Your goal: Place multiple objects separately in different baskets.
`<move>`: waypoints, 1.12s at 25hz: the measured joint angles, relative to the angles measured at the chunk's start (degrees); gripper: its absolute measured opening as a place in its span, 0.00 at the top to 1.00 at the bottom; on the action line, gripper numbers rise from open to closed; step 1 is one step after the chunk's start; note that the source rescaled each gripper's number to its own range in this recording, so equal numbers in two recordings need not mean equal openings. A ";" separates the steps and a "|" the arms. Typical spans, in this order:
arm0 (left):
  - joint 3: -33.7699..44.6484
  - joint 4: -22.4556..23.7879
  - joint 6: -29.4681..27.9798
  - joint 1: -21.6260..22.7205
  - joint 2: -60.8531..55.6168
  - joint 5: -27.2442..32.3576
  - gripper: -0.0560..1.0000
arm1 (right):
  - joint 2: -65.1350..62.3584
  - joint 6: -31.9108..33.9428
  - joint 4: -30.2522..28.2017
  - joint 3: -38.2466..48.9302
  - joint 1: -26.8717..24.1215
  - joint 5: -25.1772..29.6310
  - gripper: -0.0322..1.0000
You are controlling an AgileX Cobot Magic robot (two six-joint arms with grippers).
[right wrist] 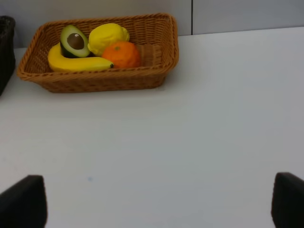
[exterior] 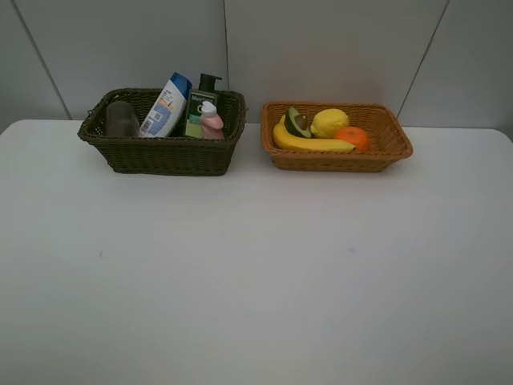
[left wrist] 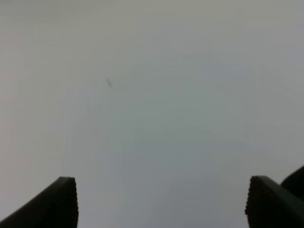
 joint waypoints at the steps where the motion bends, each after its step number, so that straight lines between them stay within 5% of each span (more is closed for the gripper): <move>1: 0.00 -0.12 0.19 1.49 -0.79 0.00 0.05 | 0.00 0.00 0.00 0.00 0.00 0.00 0.00; 13: 0.00 -0.36 0.60 14.25 -15.79 0.07 0.05 | 0.00 0.00 0.00 0.00 0.00 0.00 0.00; 28: 0.00 -0.36 0.60 15.93 -16.90 0.13 0.05 | 0.00 0.00 0.00 0.00 0.00 0.00 0.00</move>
